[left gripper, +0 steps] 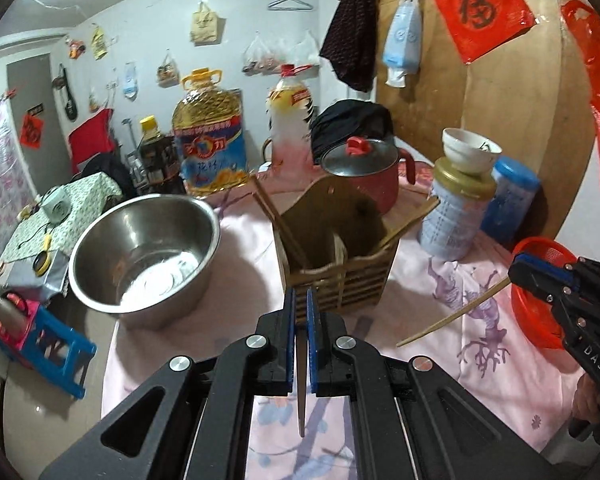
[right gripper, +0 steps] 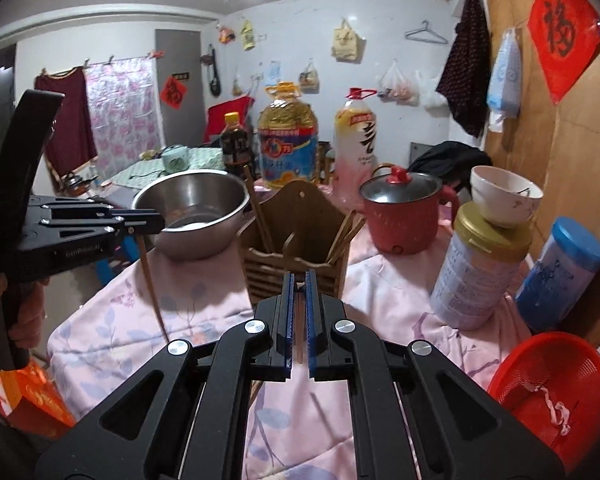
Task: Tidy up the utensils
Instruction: 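Lift both chopsticks and lower them into the wooden holder, then open both tools to release the chopsticks in the holder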
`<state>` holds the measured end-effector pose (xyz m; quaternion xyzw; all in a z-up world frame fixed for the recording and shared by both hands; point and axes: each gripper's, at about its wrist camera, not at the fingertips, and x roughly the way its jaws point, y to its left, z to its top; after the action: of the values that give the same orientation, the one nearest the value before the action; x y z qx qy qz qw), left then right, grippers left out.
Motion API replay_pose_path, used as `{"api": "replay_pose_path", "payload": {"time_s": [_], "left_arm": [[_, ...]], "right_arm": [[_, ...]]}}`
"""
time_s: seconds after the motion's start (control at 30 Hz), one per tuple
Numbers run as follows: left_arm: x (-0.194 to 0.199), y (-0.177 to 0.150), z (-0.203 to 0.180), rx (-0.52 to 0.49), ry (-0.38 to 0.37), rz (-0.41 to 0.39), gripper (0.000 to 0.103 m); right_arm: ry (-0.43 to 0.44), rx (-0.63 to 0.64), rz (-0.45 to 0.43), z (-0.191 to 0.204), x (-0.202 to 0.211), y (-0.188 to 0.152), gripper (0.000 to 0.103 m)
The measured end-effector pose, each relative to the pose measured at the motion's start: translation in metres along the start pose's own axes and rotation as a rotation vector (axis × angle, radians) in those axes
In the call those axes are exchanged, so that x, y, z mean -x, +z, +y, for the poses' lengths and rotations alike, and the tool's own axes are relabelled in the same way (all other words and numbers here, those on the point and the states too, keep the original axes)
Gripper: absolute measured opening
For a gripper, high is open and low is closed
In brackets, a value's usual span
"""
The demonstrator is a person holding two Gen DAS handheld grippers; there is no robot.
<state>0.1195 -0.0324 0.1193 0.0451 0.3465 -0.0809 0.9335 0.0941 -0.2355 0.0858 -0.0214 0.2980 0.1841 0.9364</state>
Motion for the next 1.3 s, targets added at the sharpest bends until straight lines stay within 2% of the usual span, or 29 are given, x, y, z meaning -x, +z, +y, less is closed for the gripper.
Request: {"api": "replay_pose_path", "payload": {"time_s": [0.13,0.27,0.37,0.5,0.9,0.97,1.1,1.3], "left_arm": [[0.0,0.006,0.012,-0.016,-0.038,-0.001,0.006],[-0.011,-0.008,0.029,0.035,-0.086,0.052,0.006],[-0.014,-0.016,0.037,0.061,-0.091,0.075,0.006],[-0.007,-0.008,0.042,0.063,-0.086,0.057,0.006],[0.015,0.104,0.023,-0.001,-0.08,-0.142,0.006],[0.008,0.121,0.019,-0.005,-0.079,-0.163,0.006],[-0.021,0.135,0.013,0.005,-0.072,-0.151,0.006],[-0.079,0.125,0.013,0.035,-0.084,-0.054,0.006]], "right_arm": [[-0.037,-0.003,-0.004,0.006,0.006,-0.001,0.007],[-0.058,-0.023,0.021,0.006,0.008,-0.008,0.007],[-0.062,-0.023,0.037,0.006,0.007,-0.009,0.007],[-0.053,0.009,0.017,0.006,0.009,0.009,0.007],[0.03,0.011,-0.135,-0.01,-0.001,0.105,0.007],[0.026,0.017,-0.142,-0.011,-0.009,0.113,0.006],[0.028,-0.001,-0.112,-0.019,-0.036,0.117,0.007],[0.041,-0.013,-0.018,-0.024,-0.076,0.107,0.007]]}}
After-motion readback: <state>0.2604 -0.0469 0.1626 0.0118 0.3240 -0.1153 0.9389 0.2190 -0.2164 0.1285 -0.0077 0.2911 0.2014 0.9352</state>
